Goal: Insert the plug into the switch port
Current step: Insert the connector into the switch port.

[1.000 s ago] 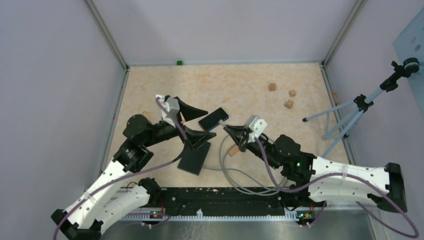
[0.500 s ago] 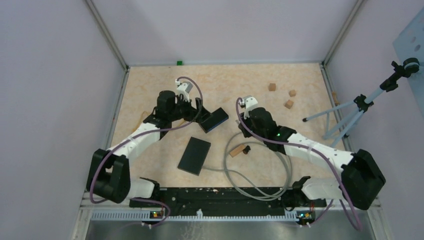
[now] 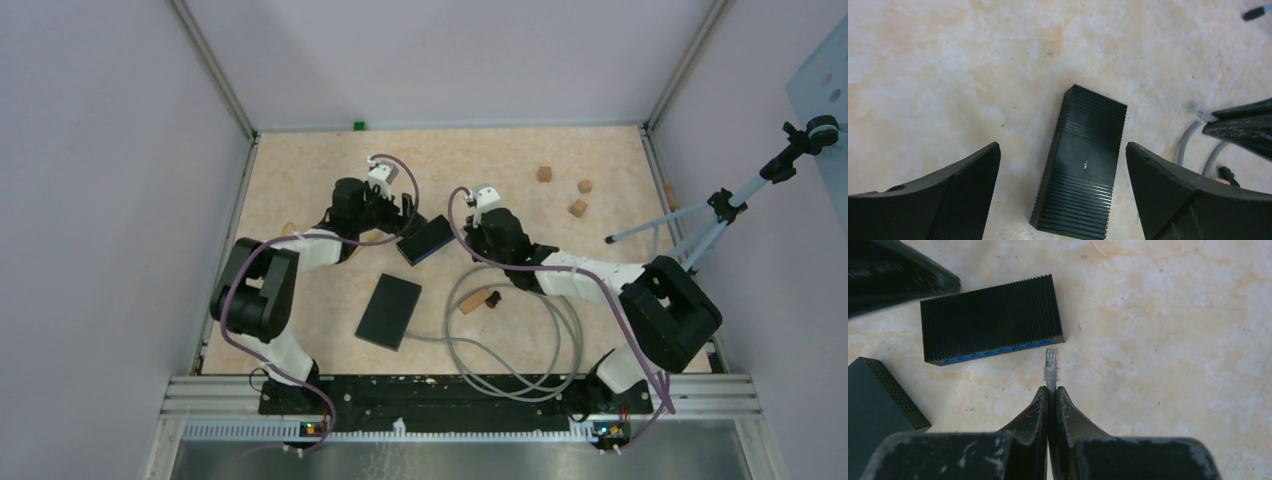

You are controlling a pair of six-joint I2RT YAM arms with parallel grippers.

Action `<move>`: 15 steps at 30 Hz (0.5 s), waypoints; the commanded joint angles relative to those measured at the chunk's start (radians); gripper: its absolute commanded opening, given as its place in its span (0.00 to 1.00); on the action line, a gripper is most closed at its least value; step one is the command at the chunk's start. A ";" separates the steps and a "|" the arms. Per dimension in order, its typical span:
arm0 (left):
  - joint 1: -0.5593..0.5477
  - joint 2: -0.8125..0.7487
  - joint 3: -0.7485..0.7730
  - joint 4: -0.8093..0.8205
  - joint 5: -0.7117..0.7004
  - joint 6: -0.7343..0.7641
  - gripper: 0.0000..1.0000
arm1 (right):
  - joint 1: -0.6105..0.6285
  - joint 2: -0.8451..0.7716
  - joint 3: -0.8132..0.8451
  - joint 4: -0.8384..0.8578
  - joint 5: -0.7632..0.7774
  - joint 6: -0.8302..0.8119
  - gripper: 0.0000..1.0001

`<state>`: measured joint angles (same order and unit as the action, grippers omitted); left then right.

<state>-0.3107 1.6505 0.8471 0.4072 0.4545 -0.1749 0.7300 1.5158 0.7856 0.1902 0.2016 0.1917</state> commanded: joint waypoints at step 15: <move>0.006 0.328 0.056 0.231 0.283 -0.177 0.86 | 0.003 0.183 -0.094 0.405 0.010 -0.087 0.00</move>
<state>-0.3027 1.9415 0.8833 0.5861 0.7197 -0.2813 0.7303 1.6447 0.6876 0.5068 0.2073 0.1226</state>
